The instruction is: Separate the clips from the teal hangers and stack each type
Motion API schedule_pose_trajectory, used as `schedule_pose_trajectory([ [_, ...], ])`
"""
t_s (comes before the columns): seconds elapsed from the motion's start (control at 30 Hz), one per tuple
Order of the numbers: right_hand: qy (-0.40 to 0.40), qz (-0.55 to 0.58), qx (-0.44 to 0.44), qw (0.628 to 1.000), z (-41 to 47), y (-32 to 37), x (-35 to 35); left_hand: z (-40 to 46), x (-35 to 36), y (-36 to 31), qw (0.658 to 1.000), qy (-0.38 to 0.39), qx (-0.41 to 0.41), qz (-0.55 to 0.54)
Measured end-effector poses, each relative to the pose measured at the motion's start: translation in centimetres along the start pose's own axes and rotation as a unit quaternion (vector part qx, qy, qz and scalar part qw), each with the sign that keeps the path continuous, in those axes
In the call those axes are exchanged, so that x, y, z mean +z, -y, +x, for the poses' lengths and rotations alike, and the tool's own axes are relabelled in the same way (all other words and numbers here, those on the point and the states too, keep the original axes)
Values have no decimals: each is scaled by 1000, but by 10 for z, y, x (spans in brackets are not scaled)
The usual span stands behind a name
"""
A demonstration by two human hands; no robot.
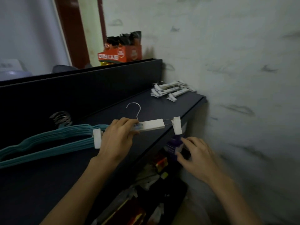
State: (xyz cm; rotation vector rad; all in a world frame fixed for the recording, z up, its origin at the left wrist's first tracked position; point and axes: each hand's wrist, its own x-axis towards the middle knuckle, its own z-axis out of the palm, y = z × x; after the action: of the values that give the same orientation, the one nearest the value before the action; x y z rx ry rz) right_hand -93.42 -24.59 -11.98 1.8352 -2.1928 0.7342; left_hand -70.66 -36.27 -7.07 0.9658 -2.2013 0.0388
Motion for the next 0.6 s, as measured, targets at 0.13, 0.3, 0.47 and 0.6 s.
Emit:
schedule_pose_trajectory([
  [0.13,-15,-31,24,999,0,-62,-21,25,45,-41,1000,13,6,-12],
  [0.3,-8,-70,57,996,0,-144,-47,57,101,-99,999,29,8,-15],
  [0.47,23,-75,68,995,1,-211,-55,77,148,-143,999,36,13,-11],
  [0.6,22,-67,65,995,15,-243,-60,94,167,-156,999,46,8,-4],
])
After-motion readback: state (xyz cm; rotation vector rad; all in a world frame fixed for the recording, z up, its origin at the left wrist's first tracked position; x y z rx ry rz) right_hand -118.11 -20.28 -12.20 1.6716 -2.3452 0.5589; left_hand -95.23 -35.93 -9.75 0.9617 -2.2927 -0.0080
